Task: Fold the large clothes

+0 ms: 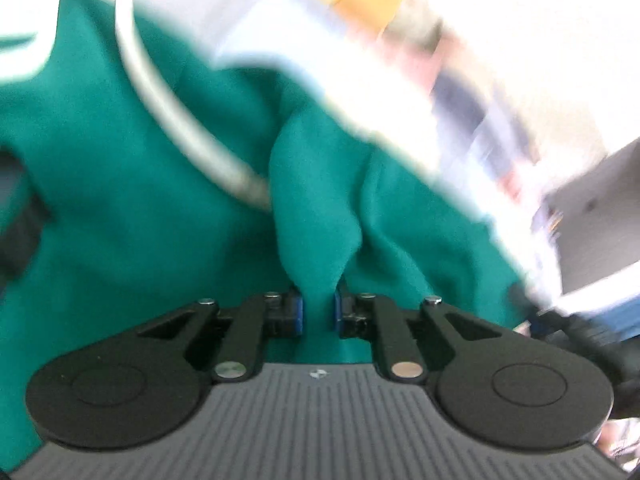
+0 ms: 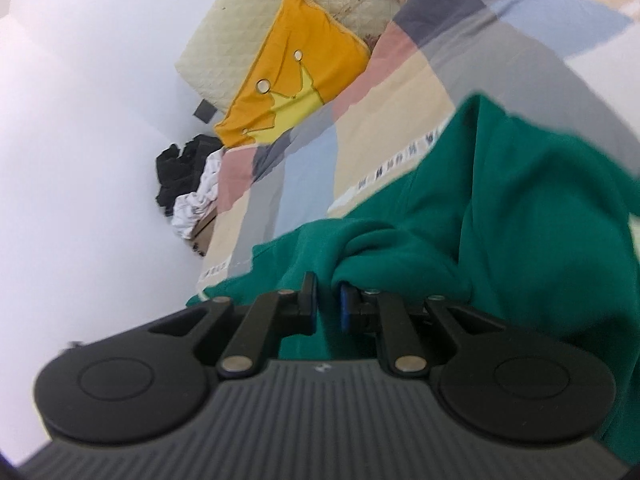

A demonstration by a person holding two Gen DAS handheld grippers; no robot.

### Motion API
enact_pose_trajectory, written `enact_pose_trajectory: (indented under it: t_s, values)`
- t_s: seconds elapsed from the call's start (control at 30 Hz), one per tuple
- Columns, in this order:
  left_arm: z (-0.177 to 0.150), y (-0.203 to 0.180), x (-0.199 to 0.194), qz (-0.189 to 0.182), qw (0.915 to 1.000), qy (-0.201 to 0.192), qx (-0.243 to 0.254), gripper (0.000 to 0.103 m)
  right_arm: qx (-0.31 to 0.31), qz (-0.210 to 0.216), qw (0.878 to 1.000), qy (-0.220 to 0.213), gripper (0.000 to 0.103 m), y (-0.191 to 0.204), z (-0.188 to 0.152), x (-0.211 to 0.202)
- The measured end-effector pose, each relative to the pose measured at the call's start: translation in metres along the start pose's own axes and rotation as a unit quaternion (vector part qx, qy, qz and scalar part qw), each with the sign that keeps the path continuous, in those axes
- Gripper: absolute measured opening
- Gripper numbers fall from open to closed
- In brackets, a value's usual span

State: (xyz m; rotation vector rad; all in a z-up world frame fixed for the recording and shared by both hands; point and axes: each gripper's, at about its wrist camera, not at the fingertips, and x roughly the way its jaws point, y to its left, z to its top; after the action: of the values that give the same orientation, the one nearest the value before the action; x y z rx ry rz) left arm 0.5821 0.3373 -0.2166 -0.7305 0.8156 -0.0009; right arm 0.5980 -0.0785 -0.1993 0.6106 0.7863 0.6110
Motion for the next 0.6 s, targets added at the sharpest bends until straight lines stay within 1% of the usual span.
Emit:
enact_pose_trajectory:
  t_s: [0.03,0.07,0.13,0.23,0.3,0.33,0.4,0.47,0.53,0.6]
  values:
    - [0.011,-0.006,-0.008,-0.008,0.9998,-0.020,-0.001,0.015,0.002,-0.006,1.000,0.000,0.014,0.001,0.010,0.002]
    - [0.024,-0.014,-0.018,-0.009,0.9989,-0.047,0.001,0.015,0.004,-0.011,1.000,0.000,0.014,0.003,0.023,0.007]
    - [0.054,-0.027,-0.027,-0.006,0.9963,-0.086,0.002,0.015,0.012,-0.016,1.000,-0.006,0.014,0.009,0.051,0.017]
    - [0.100,-0.047,-0.023,0.003,0.9907,-0.136,-0.006,0.015,0.003,-0.023,0.999,-0.022,0.014,0.024,0.092,0.038]
    - [0.136,-0.065,-0.005,0.018,0.9855,-0.169,0.004,0.015,-0.006,-0.035,0.999,-0.041,0.014,0.032,0.118,0.059]
    - [0.154,-0.072,0.008,0.028,0.9838,-0.177,0.008,0.015,-0.004,-0.042,0.998,-0.048,0.014,0.032,0.130,0.071]
    - [0.187,-0.081,0.043,0.043,0.9817,-0.186,-0.002,0.015,0.000,-0.052,0.997,-0.055,0.014,0.027,0.149,0.098]
    - [0.205,-0.082,0.077,0.056,0.9809,-0.186,-0.008,0.016,-0.004,-0.069,0.996,-0.054,0.014,0.017,0.164,0.128]
    - [0.218,-0.074,0.117,0.073,0.9822,-0.173,-0.005,0.016,0.000,-0.087,0.995,-0.042,0.014,-0.002,0.171,0.156]
    - [0.238,-0.066,0.162,0.087,0.9848,-0.150,0.004,0.016,0.003,-0.102,0.994,-0.027,0.014,-0.024,0.173,0.182]
